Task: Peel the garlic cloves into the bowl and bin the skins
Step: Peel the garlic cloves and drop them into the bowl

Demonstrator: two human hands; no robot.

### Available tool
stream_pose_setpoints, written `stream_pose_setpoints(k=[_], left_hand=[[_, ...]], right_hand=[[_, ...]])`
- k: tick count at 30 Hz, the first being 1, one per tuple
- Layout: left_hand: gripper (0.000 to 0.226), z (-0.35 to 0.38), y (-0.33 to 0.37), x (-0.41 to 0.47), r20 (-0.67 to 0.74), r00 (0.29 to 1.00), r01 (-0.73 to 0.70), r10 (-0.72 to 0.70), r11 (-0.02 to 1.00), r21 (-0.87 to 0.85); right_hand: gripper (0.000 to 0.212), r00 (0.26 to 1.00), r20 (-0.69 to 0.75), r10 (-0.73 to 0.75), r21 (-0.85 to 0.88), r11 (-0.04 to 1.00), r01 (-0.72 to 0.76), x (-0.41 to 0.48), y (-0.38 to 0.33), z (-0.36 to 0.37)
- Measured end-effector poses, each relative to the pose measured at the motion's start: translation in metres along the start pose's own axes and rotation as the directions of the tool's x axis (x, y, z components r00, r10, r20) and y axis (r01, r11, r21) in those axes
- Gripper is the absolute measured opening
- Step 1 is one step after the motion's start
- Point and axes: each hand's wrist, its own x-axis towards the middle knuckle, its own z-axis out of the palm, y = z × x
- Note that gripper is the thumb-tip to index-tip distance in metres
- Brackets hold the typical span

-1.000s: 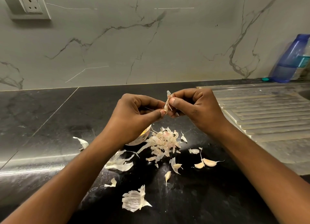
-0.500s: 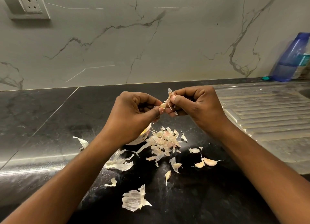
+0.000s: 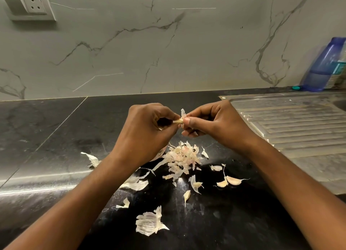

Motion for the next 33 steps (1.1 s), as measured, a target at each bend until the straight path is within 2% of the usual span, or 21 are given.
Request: stream_pose_setpoints(k=[8, 14, 18, 22, 27, 30, 33], left_hand=[[0.012, 0.000, 0.001, -0.001, -0.019, 0.997, -0.069, 0.071, 0.995, 0.066], [0.012, 0.002, 0.002, -0.001, -0.034, 0.995, -0.088, 0.091, 0.994, 0.070], [0.013, 0.001, 0.001, -0.002, -0.058, 0.997, -0.056, 0.054, 0.998, -0.023], [0.017, 0.000, 0.003, 0.000, -0.061, 0.995, 0.060, -0.076, 0.973, -0.221], [0.023, -0.003, 0.002, 0.004, 0.056, 0.967, 0.247, -0.249, 0.862, -0.443], [0.026, -0.004, 0.005, 0.004, 0.159, 0.928, 0.363, -0.337, 0.721, -0.591], [0.024, -0.005, 0.007, 0.004, 0.259, 0.874, 0.468, -0.411, 0.573, -0.673]], right_hand=[[0.017, 0.998, 0.044, 0.044, 0.038, 0.998, -0.045, 0.000, 0.000, 0.000], [0.015, 0.999, 0.042, -0.004, 0.020, 1.000, 0.003, 0.000, 0.000, 0.001], [0.014, 0.999, 0.003, -0.049, 0.018, 0.999, 0.049, -0.001, 0.000, 0.004], [0.014, 0.997, -0.036, -0.070, 0.062, 0.995, 0.072, -0.002, -0.001, 0.006], [0.011, 0.998, -0.036, -0.050, 0.092, 0.994, 0.053, -0.002, -0.004, 0.006], [0.010, 0.995, -0.084, -0.044, 0.068, 0.996, 0.050, -0.002, -0.004, 0.000], [0.009, 0.995, -0.086, -0.059, -0.034, 0.998, 0.056, -0.001, -0.002, -0.007]])
